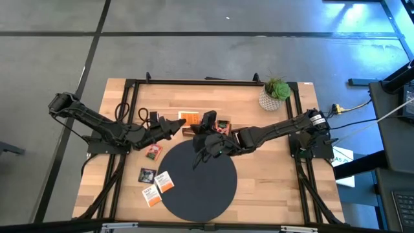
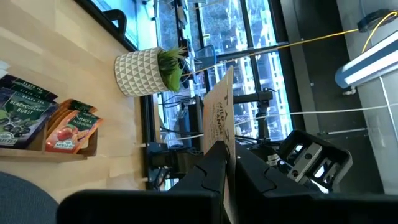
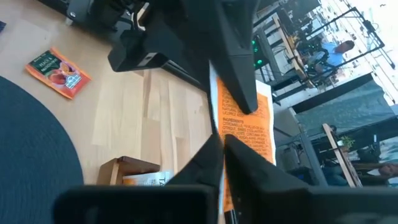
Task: Pick & Place Tea
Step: Put the white tea bag into the left of the wooden organizer
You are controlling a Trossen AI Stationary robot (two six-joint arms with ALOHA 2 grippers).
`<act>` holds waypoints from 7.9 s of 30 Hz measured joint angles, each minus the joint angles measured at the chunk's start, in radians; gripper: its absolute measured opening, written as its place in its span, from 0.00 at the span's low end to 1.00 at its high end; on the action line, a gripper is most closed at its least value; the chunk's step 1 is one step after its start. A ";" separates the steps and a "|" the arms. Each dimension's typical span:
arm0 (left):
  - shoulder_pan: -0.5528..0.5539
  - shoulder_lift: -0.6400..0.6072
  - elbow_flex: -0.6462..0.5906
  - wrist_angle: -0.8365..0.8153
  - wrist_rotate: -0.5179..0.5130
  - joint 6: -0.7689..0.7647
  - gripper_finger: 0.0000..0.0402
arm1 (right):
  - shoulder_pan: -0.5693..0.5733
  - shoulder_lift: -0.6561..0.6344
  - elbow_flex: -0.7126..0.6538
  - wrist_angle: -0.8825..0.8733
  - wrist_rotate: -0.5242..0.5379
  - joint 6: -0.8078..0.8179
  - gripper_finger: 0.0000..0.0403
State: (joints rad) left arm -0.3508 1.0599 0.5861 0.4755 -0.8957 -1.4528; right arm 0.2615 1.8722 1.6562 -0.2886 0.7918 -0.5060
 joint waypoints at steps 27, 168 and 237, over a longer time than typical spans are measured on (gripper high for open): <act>0.001 -0.022 0.000 -0.007 -0.127 0.289 0.02 | 0.093 -0.027 0.001 -0.171 0.112 0.113 0.00; 0.612 0.040 0.049 -0.299 0.903 1.324 0.23 | 0.016 -0.555 -0.720 0.468 -0.296 0.835 0.45; -0.551 0.527 0.055 -0.655 0.452 0.115 0.22 | -0.105 0.610 0.226 0.305 -1.172 1.291 0.71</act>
State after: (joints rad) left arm -0.9016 1.5865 0.6412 -0.1798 -0.4439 -1.3378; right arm 0.1567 2.4825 1.8824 0.0162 -0.3801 0.7854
